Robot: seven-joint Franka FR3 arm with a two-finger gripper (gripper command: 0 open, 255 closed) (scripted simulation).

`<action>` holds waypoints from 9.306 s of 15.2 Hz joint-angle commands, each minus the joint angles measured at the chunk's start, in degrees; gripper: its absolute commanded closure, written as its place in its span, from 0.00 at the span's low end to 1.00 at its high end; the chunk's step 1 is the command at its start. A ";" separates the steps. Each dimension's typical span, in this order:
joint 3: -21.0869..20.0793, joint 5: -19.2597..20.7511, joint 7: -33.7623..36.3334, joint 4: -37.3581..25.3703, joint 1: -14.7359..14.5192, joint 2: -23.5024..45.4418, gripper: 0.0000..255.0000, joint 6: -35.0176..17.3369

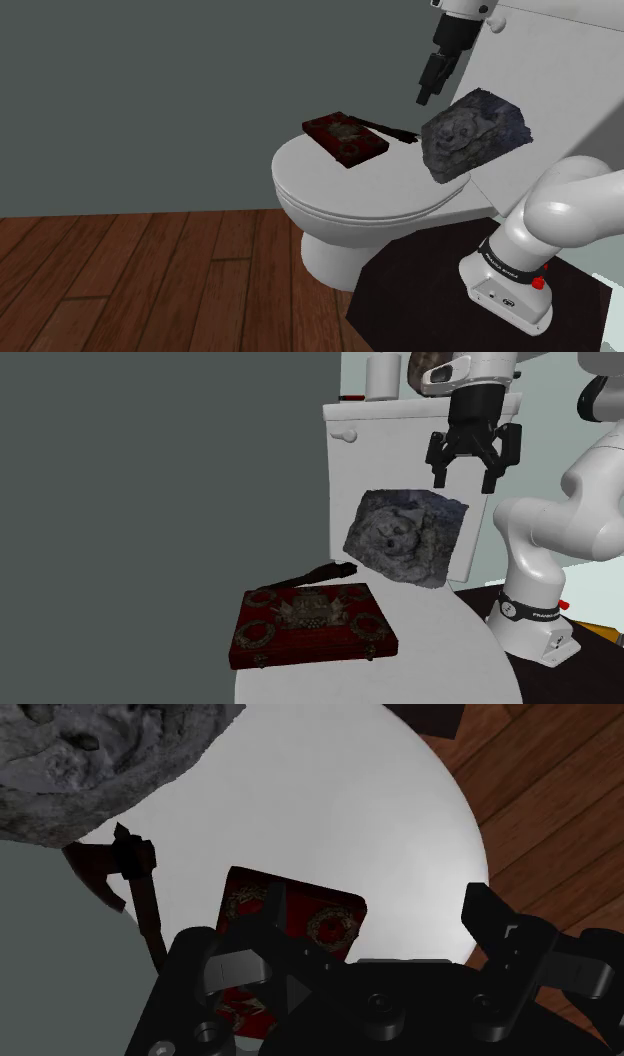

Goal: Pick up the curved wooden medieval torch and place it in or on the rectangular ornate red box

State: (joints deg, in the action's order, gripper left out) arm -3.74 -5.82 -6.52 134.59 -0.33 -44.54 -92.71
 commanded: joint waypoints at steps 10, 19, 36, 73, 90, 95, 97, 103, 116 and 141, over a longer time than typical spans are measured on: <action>5.15 3.09 -5.91 -0.60 2.98 14.31 0.00 -11.73; 9.80 3.86 -11.49 -6.88 5.30 31.64 0.00 -20.95; 13.38 0.41 -18.85 -20.60 8.76 57.07 0.00 -30.08; 12.63 2.58 -17.66 -22.37 7.99 54.09 0.00 -25.04; 12.02 3.71 -17.54 -18.26 7.14 57.43 0.00 -35.21; 12.02 3.71 -17.54 -18.26 7.13 57.43 1.00 -35.21; 12.02 3.71 -17.54 -18.26 7.13 57.43 1.00 -35.21; 12.09 3.96 -17.37 -19.11 7.08 56.21 1.00 -33.17; 12.24 4.79 -16.83 -24.08 6.92 51.98 1.00 -24.01; 3.81 5.58 2.92 -35.44 -4.07 55.93 1.00 -16.69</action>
State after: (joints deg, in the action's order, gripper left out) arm 0.15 -0.23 -3.87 99.10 -4.28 11.06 -109.01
